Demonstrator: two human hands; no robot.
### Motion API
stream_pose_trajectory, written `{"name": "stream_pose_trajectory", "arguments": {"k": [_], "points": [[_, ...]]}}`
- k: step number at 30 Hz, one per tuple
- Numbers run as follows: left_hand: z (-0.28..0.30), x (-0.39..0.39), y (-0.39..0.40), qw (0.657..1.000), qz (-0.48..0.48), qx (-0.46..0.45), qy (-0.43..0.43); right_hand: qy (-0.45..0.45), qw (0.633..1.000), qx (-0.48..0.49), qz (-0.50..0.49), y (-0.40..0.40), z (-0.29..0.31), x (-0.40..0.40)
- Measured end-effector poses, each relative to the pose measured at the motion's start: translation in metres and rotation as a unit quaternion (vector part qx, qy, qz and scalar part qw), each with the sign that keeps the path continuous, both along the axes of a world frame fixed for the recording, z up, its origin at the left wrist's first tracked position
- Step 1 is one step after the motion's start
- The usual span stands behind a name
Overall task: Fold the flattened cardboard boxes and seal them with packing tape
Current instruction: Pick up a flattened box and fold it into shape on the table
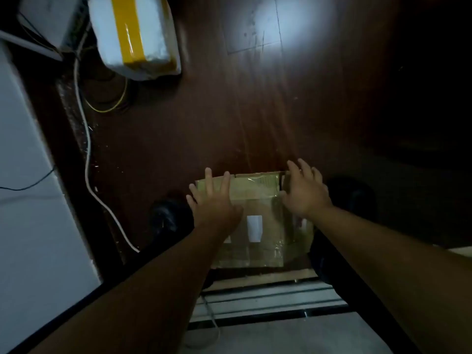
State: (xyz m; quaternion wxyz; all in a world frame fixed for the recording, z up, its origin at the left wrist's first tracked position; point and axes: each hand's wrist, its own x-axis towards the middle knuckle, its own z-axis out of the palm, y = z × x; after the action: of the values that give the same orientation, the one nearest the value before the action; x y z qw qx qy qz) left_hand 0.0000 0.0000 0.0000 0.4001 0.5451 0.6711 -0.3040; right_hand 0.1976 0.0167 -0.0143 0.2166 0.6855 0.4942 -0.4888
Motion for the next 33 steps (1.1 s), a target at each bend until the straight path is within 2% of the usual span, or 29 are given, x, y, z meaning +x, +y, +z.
{"name": "stream_pose_trajectory", "arguments": {"k": [3, 5, 9, 12, 18, 21, 23, 27, 30, 33], "points": [[-0.014, -0.006, 0.005, 0.998, -0.017, -0.052, 0.007, -0.026, 0.998, -0.029, 0.053, 0.001, -0.015, 0.004], [-0.021, -0.010, 0.005, 0.998, -0.032, -0.055, 0.022, -0.036, 0.997, -0.039, 0.057, -0.002, -0.021, 0.005], [-0.011, -0.015, 0.006, 0.995, -0.073, -0.002, 0.069, -0.057, 0.996, -0.035, 0.057, -0.018, -0.012, 0.007], [0.006, -0.022, 0.002, 0.995, -0.083, 0.041, 0.044, -0.081, 0.995, -0.029, 0.054, -0.024, 0.008, 0.013], [0.050, -0.024, 0.011, 0.987, -0.069, 0.146, 0.018, -0.079, 0.993, 0.024, 0.083, -0.020, 0.047, 0.018], [0.075, -0.025, 0.024, 0.980, -0.054, 0.194, 0.012, -0.112, 0.985, 0.062, 0.112, -0.008, 0.072, 0.018], [0.095, -0.029, 0.038, 0.980, -0.078, 0.185, -0.005, -0.127, 0.980, 0.099, 0.113, -0.001, 0.092, 0.018], [0.139, -0.037, 0.062, 0.982, -0.112, 0.143, -0.052, -0.099, 0.975, 0.162, 0.119, 0.008, 0.139, 0.022], [0.178, -0.040, 0.074, 0.972, -0.116, 0.187, -0.087, -0.088, 0.972, 0.182, 0.121, 0.016, 0.179, 0.022], [0.224, -0.046, 0.088, 0.958, -0.167, 0.202, -0.120, -0.093, 0.969, 0.196, 0.118, 0.028, 0.222, 0.024]]}}
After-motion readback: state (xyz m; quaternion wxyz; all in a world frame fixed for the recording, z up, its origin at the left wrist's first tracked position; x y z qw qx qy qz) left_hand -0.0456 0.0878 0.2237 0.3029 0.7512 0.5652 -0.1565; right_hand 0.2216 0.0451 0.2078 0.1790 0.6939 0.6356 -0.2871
